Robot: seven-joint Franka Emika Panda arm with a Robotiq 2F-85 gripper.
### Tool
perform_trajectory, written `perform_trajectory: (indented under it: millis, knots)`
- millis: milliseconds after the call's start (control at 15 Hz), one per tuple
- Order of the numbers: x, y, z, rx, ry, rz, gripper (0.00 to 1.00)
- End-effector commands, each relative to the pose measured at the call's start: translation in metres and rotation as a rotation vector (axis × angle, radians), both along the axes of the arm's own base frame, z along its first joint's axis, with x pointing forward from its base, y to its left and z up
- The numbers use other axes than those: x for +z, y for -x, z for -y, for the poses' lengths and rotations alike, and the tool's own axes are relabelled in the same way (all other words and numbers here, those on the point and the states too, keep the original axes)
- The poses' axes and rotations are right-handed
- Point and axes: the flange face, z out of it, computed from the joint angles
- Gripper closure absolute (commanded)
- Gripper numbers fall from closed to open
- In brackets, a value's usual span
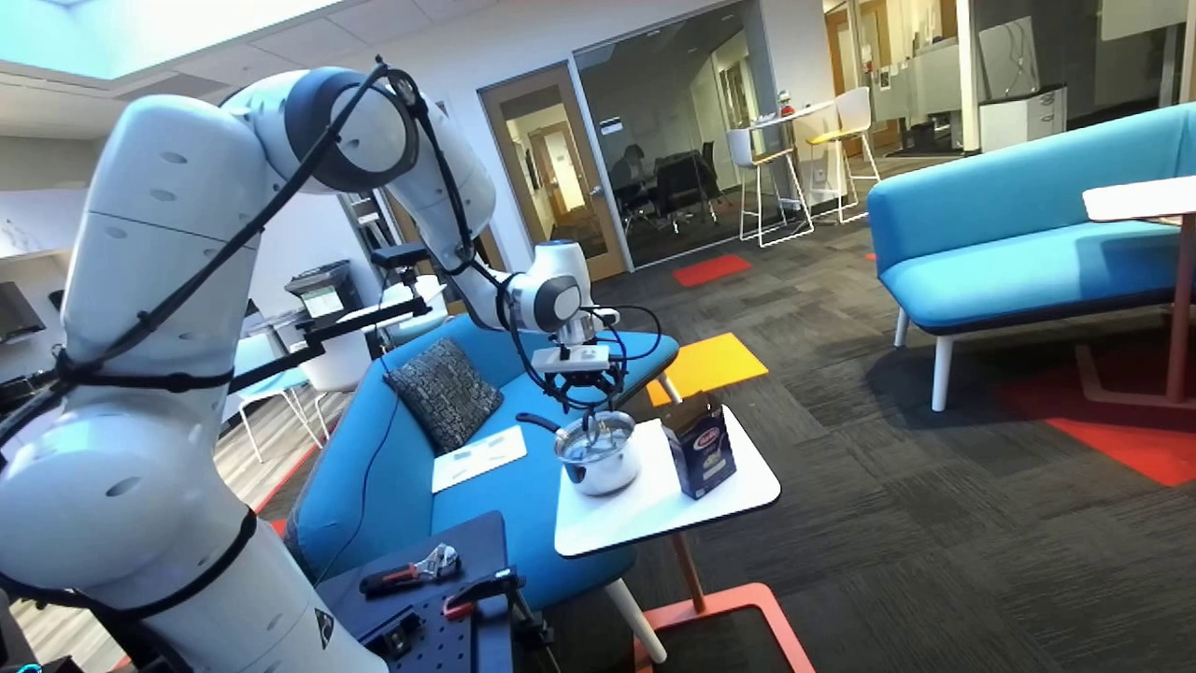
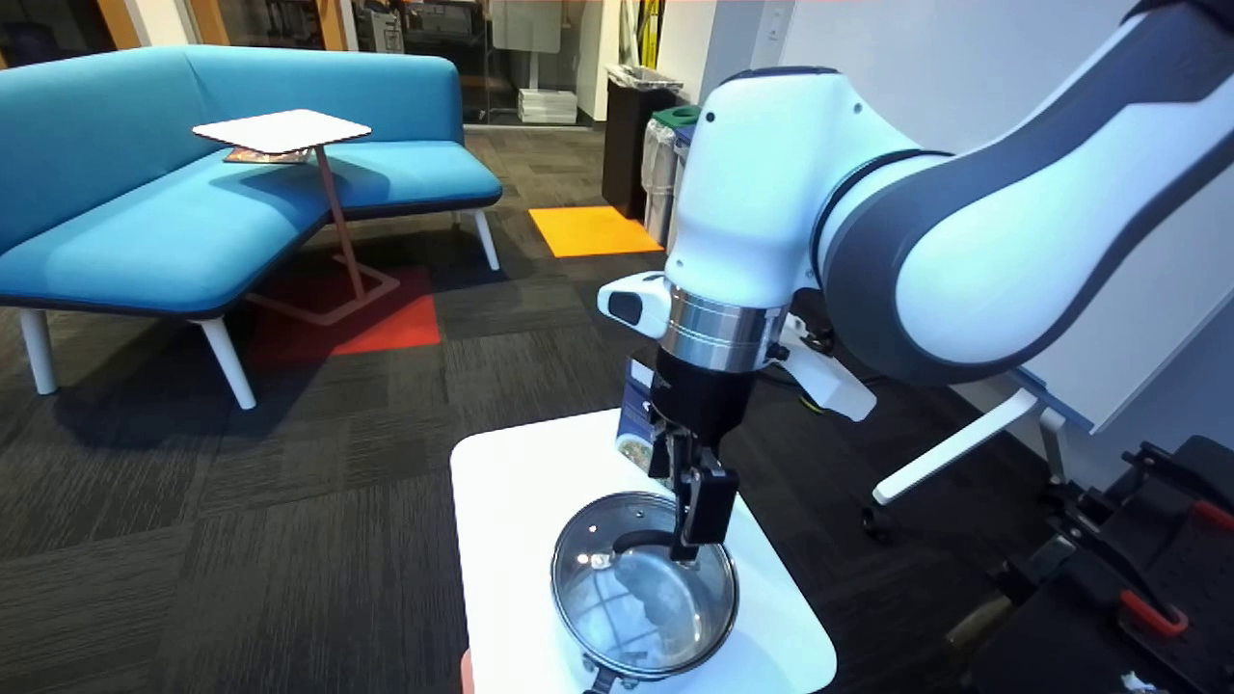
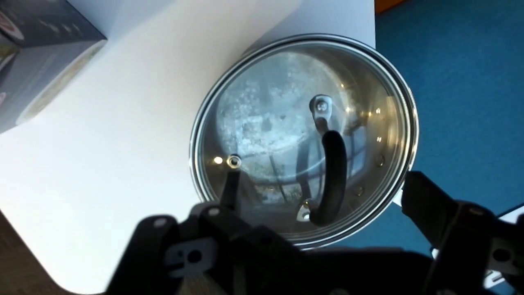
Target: Remove the glass lid from the silver pot
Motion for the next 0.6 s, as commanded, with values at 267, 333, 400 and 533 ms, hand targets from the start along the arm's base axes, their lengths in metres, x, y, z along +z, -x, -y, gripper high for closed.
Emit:
perform_trajectory:
  millis: [267,333,400,533]
  knots:
    - [-0.013,0.010,-0.008,0.013,0.004,-0.025,0.00]
    - [-0.015,0.011,-0.009,0.018,0.002,-0.031,0.00]
    - [-0.018,0.011,-0.011,0.023,0.001,-0.033,0.00]
    - [-0.021,0.012,-0.014,0.034,-0.004,-0.037,0.28]
